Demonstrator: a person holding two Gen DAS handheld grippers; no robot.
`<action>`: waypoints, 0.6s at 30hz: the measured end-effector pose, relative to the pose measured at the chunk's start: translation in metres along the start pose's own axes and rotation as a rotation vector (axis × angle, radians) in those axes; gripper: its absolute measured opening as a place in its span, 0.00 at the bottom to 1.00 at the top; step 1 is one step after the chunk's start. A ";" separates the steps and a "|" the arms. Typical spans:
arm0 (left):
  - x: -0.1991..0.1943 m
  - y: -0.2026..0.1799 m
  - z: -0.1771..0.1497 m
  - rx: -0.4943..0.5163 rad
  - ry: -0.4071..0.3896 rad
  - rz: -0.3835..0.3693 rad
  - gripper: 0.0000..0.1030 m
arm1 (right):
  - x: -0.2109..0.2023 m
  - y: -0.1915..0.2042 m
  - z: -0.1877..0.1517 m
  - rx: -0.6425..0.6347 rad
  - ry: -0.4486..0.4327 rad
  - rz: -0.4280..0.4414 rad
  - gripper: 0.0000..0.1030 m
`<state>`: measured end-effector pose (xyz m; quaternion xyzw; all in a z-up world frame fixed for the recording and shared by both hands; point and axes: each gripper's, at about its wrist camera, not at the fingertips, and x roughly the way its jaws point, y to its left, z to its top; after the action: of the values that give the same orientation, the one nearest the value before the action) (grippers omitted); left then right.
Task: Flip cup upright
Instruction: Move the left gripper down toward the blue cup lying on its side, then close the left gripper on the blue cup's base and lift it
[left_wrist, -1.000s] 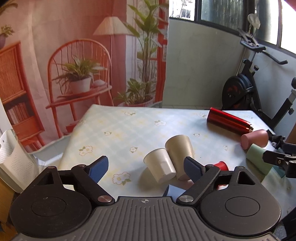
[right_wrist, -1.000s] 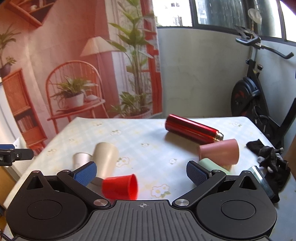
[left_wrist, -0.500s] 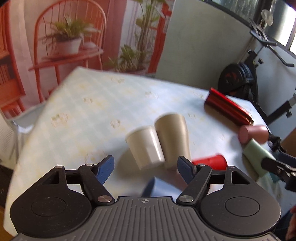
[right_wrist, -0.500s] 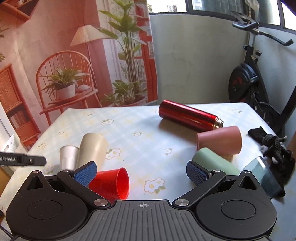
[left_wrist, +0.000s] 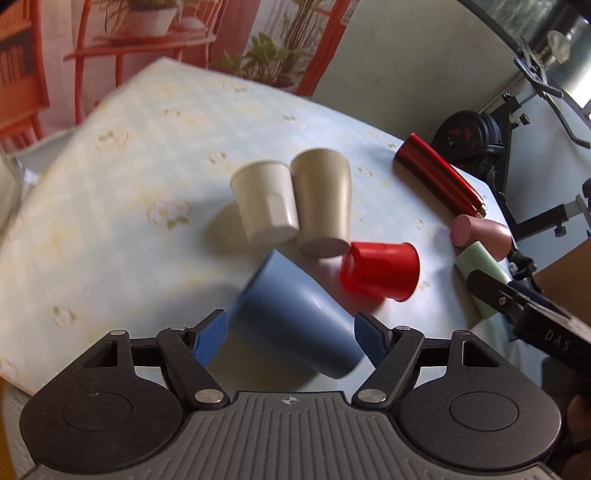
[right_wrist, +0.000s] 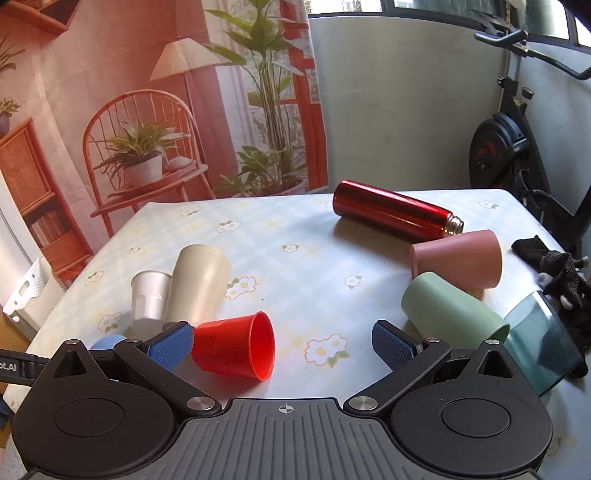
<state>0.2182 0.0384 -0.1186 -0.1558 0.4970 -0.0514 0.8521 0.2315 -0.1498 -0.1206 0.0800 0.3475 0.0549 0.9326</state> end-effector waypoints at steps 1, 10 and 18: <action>0.004 0.000 -0.003 -0.027 0.014 -0.001 0.75 | 0.000 -0.001 -0.001 0.006 0.002 0.001 0.99; 0.027 0.002 -0.007 -0.220 0.071 -0.045 0.75 | -0.010 -0.014 -0.001 0.024 -0.020 -0.016 0.99; 0.041 -0.003 -0.007 -0.259 0.033 0.021 0.78 | -0.008 -0.019 -0.003 0.035 -0.018 -0.030 0.99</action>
<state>0.2332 0.0245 -0.1553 -0.2585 0.5150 0.0193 0.8171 0.2244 -0.1695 -0.1211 0.0916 0.3413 0.0342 0.9349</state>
